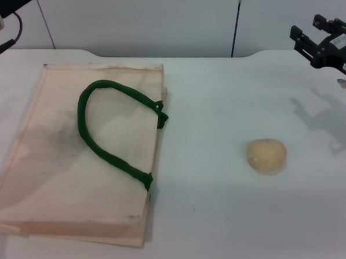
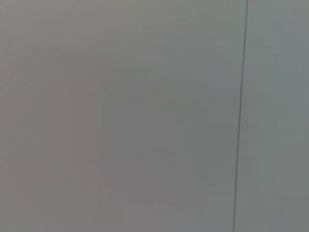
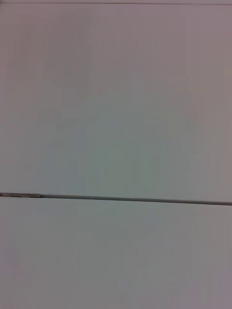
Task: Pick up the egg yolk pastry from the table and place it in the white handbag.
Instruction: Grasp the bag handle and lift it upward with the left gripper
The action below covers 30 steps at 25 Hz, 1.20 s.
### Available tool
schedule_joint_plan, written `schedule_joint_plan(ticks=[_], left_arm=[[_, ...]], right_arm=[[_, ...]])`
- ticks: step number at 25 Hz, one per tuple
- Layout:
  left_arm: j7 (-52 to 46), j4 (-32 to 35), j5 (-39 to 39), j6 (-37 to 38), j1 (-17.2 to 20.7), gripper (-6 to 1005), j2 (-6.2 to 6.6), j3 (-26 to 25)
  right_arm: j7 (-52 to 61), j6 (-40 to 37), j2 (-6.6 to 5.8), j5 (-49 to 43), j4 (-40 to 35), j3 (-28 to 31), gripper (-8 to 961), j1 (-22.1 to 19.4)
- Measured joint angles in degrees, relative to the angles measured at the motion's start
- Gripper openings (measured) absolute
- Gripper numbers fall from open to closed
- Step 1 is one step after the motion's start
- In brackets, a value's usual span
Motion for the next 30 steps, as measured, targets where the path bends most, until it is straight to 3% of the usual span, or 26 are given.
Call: schedule_joint_plan(ticks=[30], left_arm=[[1.05, -0.2, 0.68, -1.23, -0.05, 518, 0.0, -0.12]], right_arm=[[0.68, 0.26, 0.0, -0.05, -0.12, 0.0, 575, 0.49]])
